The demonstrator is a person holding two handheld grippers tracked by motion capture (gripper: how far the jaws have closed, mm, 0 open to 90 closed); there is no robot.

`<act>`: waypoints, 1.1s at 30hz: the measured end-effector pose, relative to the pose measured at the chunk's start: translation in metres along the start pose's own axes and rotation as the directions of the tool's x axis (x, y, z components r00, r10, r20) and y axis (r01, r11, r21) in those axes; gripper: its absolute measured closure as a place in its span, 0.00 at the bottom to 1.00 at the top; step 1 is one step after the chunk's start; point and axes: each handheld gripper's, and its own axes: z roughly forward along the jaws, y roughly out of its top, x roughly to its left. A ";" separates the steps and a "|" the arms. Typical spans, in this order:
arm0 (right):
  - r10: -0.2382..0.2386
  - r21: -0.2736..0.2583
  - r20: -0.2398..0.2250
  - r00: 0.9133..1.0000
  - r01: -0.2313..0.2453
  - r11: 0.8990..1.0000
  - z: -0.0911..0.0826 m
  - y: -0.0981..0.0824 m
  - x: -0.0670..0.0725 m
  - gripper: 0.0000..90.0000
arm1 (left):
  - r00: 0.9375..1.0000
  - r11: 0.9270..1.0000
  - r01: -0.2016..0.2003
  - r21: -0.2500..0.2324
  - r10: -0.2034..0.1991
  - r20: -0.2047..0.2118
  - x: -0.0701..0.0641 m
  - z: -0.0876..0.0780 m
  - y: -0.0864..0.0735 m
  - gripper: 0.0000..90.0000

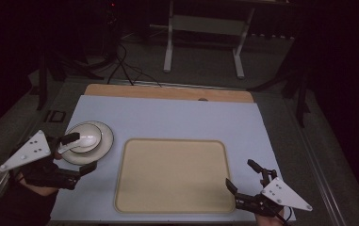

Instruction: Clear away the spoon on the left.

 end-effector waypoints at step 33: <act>-0.006 0.016 -0.010 1.000 0.006 1.000 0.002 -0.001 0.001 0.13 | 0.876 0.874 0.458 0.163 -0.414 -0.246 0.113 -0.019 -0.091 0.18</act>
